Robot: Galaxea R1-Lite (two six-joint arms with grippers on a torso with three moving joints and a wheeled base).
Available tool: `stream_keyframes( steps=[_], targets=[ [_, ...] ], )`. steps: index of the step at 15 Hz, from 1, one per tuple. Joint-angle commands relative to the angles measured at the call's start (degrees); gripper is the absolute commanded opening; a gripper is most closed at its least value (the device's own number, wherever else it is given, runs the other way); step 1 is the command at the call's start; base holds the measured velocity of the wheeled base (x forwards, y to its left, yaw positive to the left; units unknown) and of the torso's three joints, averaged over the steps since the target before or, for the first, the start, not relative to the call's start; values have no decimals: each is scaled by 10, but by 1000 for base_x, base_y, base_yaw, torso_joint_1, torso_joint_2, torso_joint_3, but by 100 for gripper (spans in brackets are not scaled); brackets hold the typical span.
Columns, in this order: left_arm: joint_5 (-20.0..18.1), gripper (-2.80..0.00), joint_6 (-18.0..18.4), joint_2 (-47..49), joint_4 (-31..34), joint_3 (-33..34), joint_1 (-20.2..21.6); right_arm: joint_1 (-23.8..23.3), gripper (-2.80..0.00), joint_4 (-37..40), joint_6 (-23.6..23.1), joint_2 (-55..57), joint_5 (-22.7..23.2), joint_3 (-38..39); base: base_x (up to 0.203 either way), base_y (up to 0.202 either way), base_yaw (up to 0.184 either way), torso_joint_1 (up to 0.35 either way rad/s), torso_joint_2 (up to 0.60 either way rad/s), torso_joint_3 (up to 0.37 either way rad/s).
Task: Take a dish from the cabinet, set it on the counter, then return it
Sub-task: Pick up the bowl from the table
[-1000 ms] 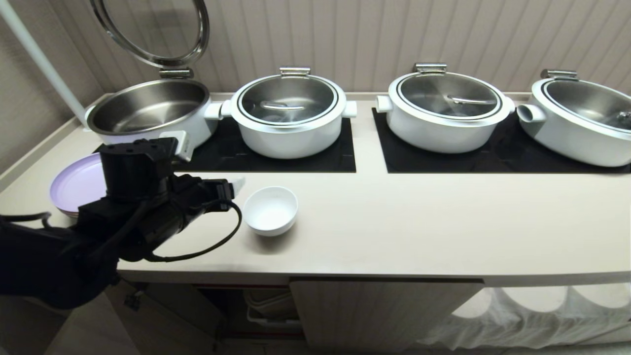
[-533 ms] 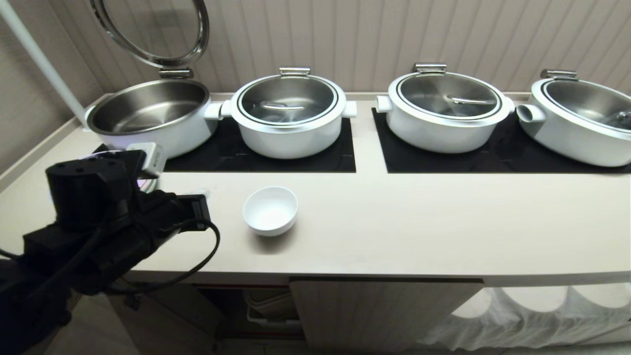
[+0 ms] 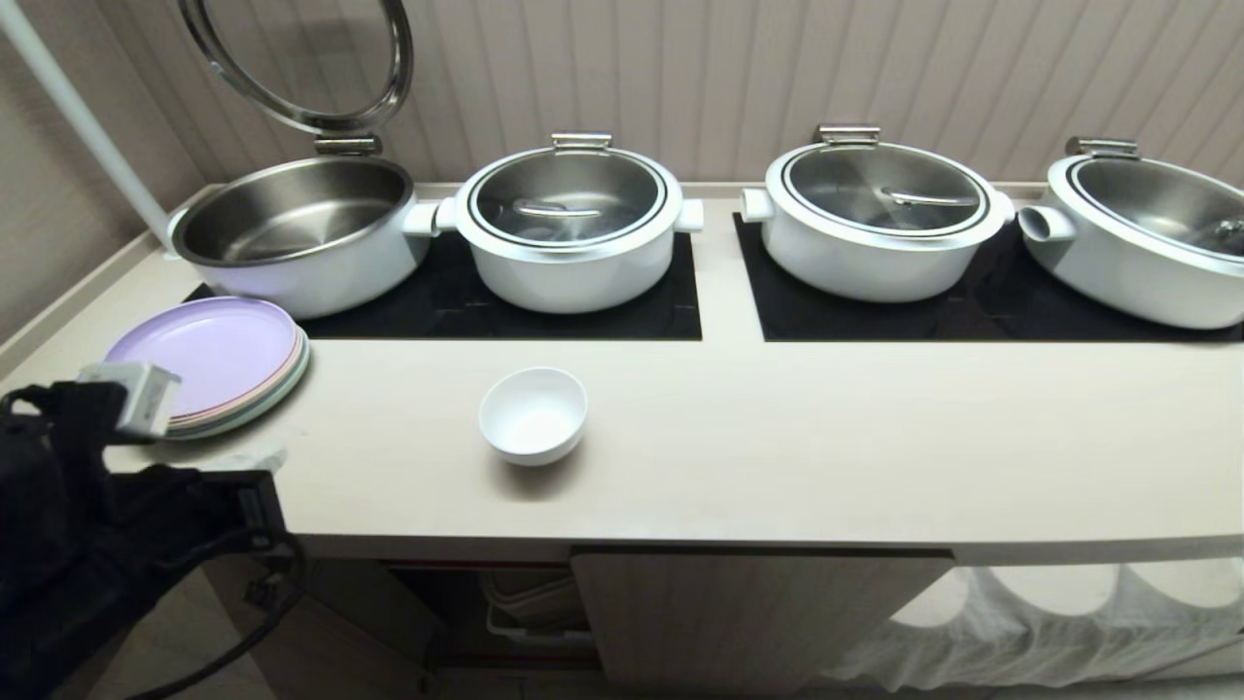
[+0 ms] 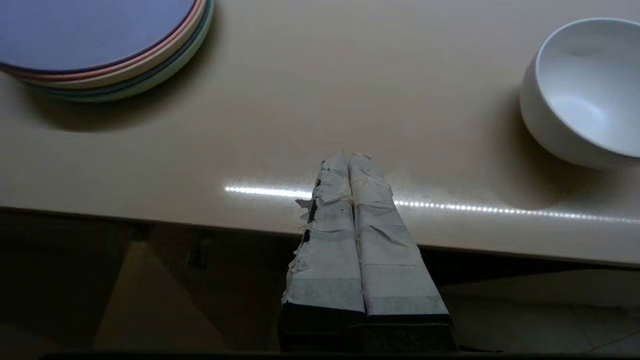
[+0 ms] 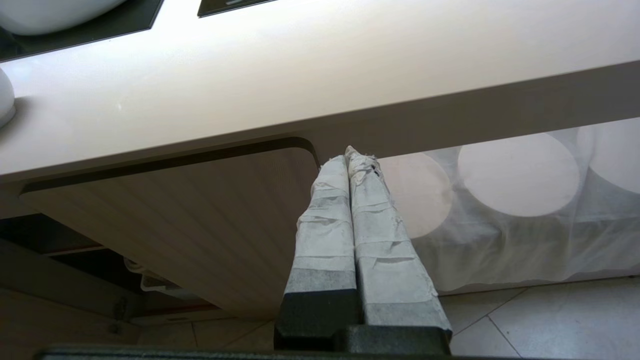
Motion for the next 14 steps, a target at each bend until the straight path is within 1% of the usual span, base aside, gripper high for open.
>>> stream_keyframes(
  steps=[1,6,7,9,10,13,14],
  targets=[
    [0,-280,4,-78,-4,46,31,0,-280,0,1,0,0,0,0,0,0,0,0,0],
    [-1,-280,6,-188,-1,143,64,0,-280,0,1,0,0,0,0,0,0,0,0,0],
    [-1,-280,5,-218,10,152,71,0,-280,0,1,0,0,0,0,0,0,0,0,0],
    [-2,-280,7,-292,65,156,75,0,-280,0,1,0,0,0,0,0,0,0,0,0],
    [-5,-280,8,-339,104,157,74,0,-280,0,1,0,0,0,0,0,0,0,0,0],
    [-19,-280,15,-531,249,156,73,0,-280,0,1,0,0,0,0,0,0,0,0,0],
    [-35,-280,18,-609,305,151,74,0,-280,0,1,0,0,0,0,0,0,0,0,0]
  ],
)
